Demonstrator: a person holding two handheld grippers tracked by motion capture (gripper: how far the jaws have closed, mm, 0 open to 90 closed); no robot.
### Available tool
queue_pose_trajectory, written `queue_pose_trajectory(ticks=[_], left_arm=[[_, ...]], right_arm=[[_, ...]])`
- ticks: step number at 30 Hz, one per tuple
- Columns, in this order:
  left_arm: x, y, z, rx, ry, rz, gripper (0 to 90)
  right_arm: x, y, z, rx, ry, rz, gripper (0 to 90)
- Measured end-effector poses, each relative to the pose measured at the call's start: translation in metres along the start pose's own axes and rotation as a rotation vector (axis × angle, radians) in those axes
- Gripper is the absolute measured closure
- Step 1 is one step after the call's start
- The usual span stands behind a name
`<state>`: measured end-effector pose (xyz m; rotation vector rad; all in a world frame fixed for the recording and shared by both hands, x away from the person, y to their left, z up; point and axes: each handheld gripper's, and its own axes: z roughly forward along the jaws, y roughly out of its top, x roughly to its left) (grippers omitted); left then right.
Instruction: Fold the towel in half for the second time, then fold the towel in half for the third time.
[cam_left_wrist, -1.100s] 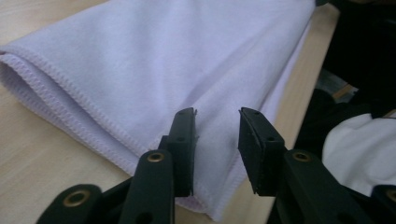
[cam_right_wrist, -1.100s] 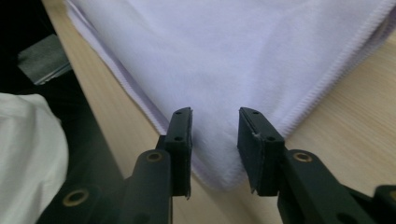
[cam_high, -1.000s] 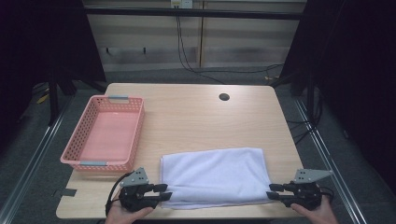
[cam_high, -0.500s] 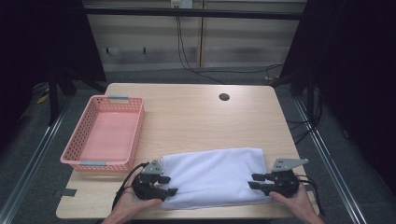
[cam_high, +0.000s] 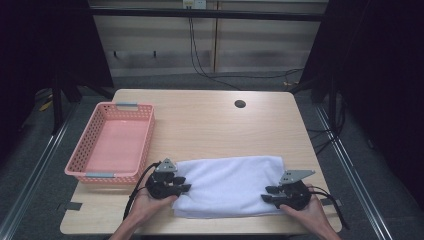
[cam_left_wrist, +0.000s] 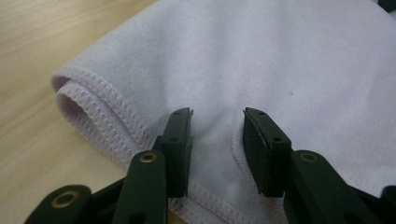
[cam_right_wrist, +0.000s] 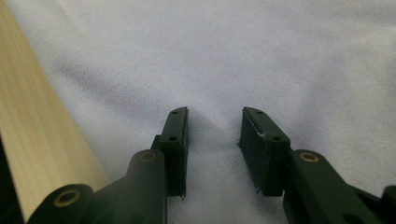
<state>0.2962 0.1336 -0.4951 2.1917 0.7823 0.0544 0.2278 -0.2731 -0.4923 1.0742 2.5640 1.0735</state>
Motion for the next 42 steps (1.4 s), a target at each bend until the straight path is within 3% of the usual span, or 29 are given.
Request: queue_pose_trajectory(ticks=[3,5,6,8,10,12,17,20,24,26,28,30,34,38,42], left_arm=[[0.002,0.007,0.008,-0.013,0.003,-0.008,62.1],[0.005,0.011,0.014,-0.022,0.0,-0.012,62.2],[0.006,0.014,0.017,-0.028,-0.005,-0.026,62.3],[0.008,0.019,0.023,-0.034,-0.002,-0.022,62.3],[0.009,0.023,0.027,-0.043,0.001,-0.05,62.2],[0.007,0.022,0.026,-0.029,0.005,-0.023,62.0],[0.006,0.02,0.016,-0.026,-0.03,-0.057,60.6],[0.01,0.027,0.007,-0.055,-0.013,-0.054,60.2],[0.023,0.039,-0.002,-0.099,-0.004,-0.09,60.3],[0.027,0.046,-0.003,-0.1,0.014,-0.079,58.7],[0.031,0.054,-0.005,-0.11,0.029,-0.085,57.9],[0.037,0.06,-0.004,-0.109,0.014,-0.092,56.9],[0.052,0.067,0.0,-0.113,0.056,-0.14,55.0],[0.059,0.068,0.007,-0.095,0.061,-0.155,53.3],[0.063,0.063,0.018,-0.065,0.062,-0.168,51.8]], right_arm=[[-0.013,0.003,0.002,-0.008,-0.035,-0.004,62.7],[-0.026,0.005,0.004,-0.023,-0.057,0.029,62.7],[-0.031,0.006,0.005,-0.031,-0.046,0.036,62.7],[-0.038,0.008,0.005,-0.023,-0.074,0.041,62.3],[-0.043,0.009,0.004,-0.018,-0.082,0.057,62.0],[-0.042,0.008,0.003,-0.02,-0.081,0.066,60.0],[-0.027,0.001,-0.006,-0.013,-0.045,0.074,53.4],[-0.018,-0.001,-0.013,-0.046,-0.053,0.071,51.8],[-0.002,0.01,-0.022,-0.114,-0.007,0.061,51.8],[0.009,0.019,-0.02,-0.134,0.018,0.041,51.9],[0.023,0.031,-0.012,-0.141,0.055,-0.001,51.9],[0.036,0.045,0.001,-0.143,0.101,-0.017,51.8],[0.057,0.073,0.032,-0.125,0.177,-0.077,51.6],[0.074,0.095,0.063,-0.105,0.245,-0.103,50.7],[0.088,0.111,0.087,-0.102,0.27,-0.135,48.6]])
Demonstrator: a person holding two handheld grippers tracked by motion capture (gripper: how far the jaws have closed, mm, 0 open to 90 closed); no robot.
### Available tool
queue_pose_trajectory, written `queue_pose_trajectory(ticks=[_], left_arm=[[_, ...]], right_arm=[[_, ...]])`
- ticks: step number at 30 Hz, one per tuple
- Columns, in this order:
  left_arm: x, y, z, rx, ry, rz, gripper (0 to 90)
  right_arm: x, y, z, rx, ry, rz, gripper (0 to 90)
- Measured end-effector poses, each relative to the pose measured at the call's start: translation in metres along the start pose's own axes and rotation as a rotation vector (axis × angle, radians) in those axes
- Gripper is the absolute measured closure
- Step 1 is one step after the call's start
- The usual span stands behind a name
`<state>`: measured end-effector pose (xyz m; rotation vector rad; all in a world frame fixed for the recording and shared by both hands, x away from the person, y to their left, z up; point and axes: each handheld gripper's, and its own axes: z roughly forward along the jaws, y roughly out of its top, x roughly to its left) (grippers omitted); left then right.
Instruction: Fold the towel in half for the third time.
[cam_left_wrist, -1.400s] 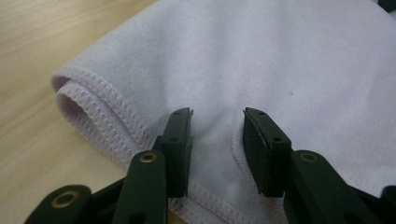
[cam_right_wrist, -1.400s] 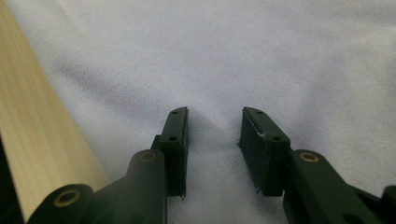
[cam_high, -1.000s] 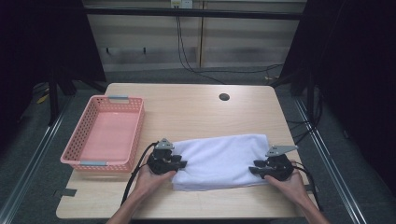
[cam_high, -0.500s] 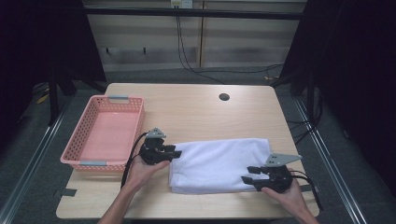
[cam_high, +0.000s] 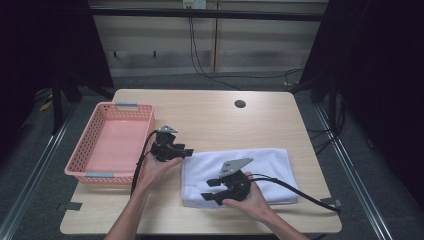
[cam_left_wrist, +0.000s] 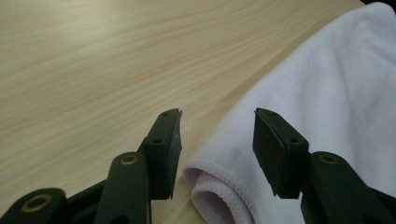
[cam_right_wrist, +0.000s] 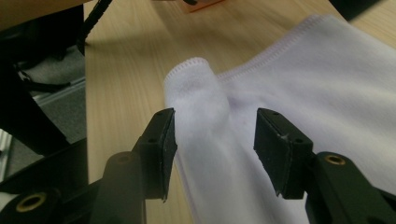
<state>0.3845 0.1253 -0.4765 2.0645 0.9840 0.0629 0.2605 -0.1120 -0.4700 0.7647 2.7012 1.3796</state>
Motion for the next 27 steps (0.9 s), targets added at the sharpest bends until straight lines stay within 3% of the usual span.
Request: queue_pose_trajectory(ticks=[1,5,7,12,15,21,22,25,27], left_arm=[[0.0,-0.002,0.003,0.012,0.02,0.0,51.5],[0.006,-0.009,0.01,0.033,0.018,-0.022,49.9],[0.009,-0.013,0.012,0.038,0.026,-0.03,50.1],[0.013,-0.017,0.012,0.042,0.008,-0.038,52.2],[0.01,-0.018,0.012,0.055,0.002,-0.007,58.1],[0.006,-0.021,0.012,0.069,-0.018,0.023,72.5],[0.005,-0.021,0.011,0.065,-0.018,0.028,75.4],[0.005,-0.022,0.01,0.052,-0.026,0.018,81.0],[0.007,-0.022,0.01,0.051,-0.033,0.009,82.4]], right_arm=[[0.001,0.001,0.007,0.008,-0.001,-0.006,46.2],[0.005,0.002,0.033,0.039,0.031,-0.009,43.6],[0.011,0.0,0.042,0.047,0.019,-0.028,43.2],[0.015,-0.005,0.046,0.024,0.02,-0.031,43.5],[0.019,-0.009,0.052,0.018,0.008,-0.055,41.7],[0.037,-0.015,0.055,0.03,-0.109,-0.202,43.7],[0.039,-0.015,0.055,0.038,-0.116,-0.187,44.8],[0.036,-0.014,0.053,0.03,-0.153,-0.178,65.7],[0.032,-0.013,0.052,0.033,-0.157,-0.165,71.4]])
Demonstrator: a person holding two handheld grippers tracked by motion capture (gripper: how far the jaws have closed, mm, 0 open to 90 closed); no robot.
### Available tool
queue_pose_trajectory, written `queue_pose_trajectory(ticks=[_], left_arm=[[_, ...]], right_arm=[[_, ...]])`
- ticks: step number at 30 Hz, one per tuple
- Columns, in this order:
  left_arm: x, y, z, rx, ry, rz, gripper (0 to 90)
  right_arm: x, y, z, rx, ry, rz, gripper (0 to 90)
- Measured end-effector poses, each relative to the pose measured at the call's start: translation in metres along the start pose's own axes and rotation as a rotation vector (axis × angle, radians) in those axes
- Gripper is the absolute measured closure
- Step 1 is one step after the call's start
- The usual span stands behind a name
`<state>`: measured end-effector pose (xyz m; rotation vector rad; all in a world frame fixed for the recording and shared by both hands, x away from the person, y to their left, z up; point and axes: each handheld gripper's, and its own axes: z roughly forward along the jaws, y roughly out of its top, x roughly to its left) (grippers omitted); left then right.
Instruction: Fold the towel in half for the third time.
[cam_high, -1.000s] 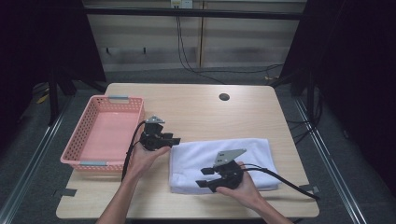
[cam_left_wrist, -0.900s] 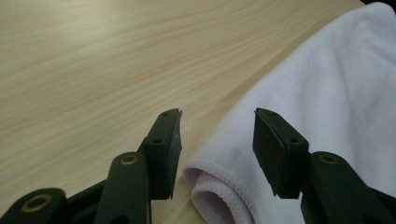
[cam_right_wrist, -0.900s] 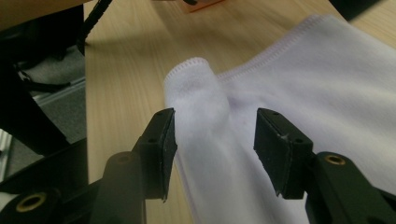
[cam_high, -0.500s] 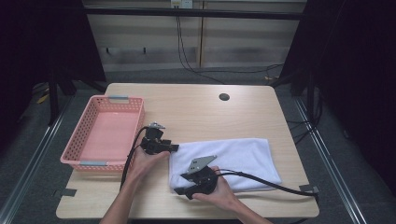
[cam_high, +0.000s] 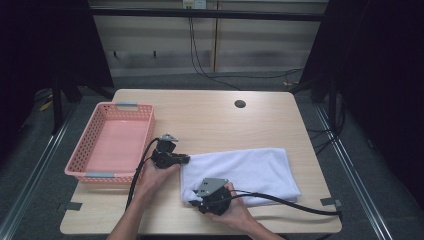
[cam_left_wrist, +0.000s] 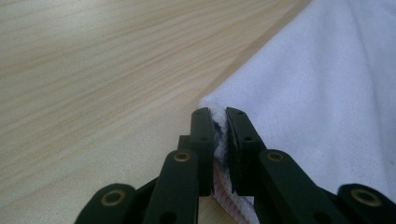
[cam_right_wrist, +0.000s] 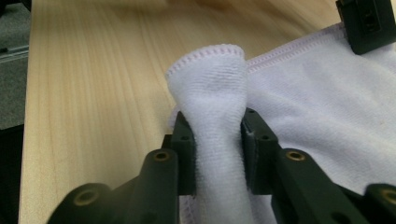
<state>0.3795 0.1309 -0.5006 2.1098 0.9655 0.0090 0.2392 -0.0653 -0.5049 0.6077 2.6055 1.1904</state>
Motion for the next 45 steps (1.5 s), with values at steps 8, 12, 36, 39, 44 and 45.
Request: queue_pose_trajectory(ticks=[8,12,36,39,44,45], left_arm=[[0.002,0.004,-0.002,-0.004,-0.019,-0.028,83.4],[0.003,0.006,-0.009,-0.036,-0.048,-0.056,83.4],[-0.02,0.04,-0.086,-0.173,-0.081,-0.048,83.5],[-0.028,0.048,-0.1,-0.174,-0.057,-0.027,83.5],[-0.029,0.057,-0.113,-0.17,-0.031,-0.012,83.4],[-0.026,0.058,-0.11,-0.166,-0.025,-0.032,83.4]], right_arm=[[-0.011,0.001,-0.003,-0.013,0.05,0.113,81.3],[-0.011,0.005,-0.011,-0.04,0.052,0.127,81.5],[-0.004,0.041,-0.051,-0.275,0.126,0.241,82.1],[-0.001,0.054,-0.057,-0.286,0.102,0.205,82.1],[0.007,0.071,-0.059,-0.308,0.112,0.181,82.1],[0.005,0.07,-0.056,-0.31,0.113,0.192,82.0]])
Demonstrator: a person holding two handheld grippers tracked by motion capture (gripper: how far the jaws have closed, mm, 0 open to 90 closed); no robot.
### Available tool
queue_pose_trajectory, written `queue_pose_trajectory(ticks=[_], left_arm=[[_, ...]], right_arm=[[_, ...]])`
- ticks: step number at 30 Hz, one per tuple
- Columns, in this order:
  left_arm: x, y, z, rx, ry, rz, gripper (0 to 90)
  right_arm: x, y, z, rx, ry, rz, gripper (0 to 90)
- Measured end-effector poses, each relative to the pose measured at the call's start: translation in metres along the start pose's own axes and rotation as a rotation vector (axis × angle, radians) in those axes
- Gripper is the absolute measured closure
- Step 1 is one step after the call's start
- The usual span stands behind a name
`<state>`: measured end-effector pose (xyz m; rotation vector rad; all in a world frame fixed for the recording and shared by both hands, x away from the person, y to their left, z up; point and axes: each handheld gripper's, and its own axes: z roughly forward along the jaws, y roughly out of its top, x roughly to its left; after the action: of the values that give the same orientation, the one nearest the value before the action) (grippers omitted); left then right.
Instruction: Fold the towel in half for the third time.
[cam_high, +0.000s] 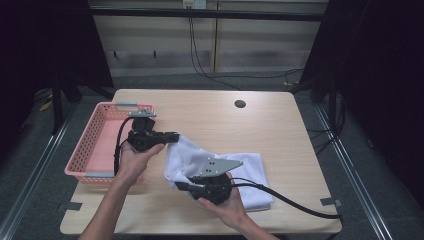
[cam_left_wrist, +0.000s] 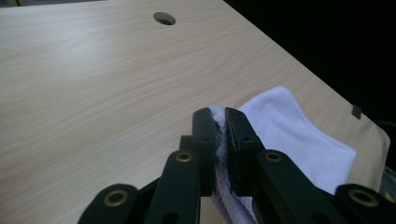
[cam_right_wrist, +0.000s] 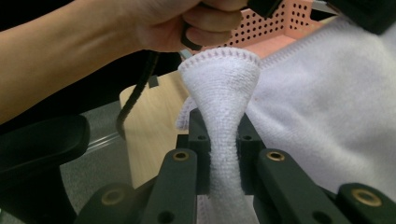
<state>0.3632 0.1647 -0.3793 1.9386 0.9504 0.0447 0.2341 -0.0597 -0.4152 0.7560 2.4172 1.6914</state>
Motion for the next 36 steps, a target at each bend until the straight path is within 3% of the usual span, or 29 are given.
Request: queue_pose_trajectory(ticks=[3,7,9,15,20,27,31,36], left_arm=[[0.003,-0.005,0.015,0.016,0.008,-0.025,83.4],[-0.001,-0.002,0.031,0.016,-0.014,-0.04,83.4],[-0.008,0.004,0.036,0.022,-0.024,-0.021,83.3],[-0.034,0.023,0.052,0.048,-0.046,0.04,83.1],[-0.048,0.032,0.075,0.089,-0.057,0.046,82.9],[-0.063,0.033,0.106,0.118,-0.091,0.037,82.9],[-0.076,0.036,0.124,0.143,-0.103,0.056,82.9],[-0.09,0.036,0.151,0.176,-0.128,0.07,82.7]], right_arm=[[-0.008,-0.008,-0.002,-0.014,-0.018,0.044,82.1],[-0.019,-0.02,-0.019,-0.038,-0.059,0.085,82.0],[-0.023,-0.023,-0.029,-0.058,-0.063,0.113,82.0],[-0.023,-0.027,-0.055,-0.078,-0.091,0.109,81.5],[-0.027,-0.033,-0.076,-0.094,-0.119,0.111,79.9],[-0.037,-0.055,-0.102,-0.075,-0.166,0.142,79.3],[-0.037,-0.066,-0.118,-0.072,-0.183,0.158,76.8],[-0.041,-0.083,-0.135,-0.021,-0.225,0.161,76.1]])
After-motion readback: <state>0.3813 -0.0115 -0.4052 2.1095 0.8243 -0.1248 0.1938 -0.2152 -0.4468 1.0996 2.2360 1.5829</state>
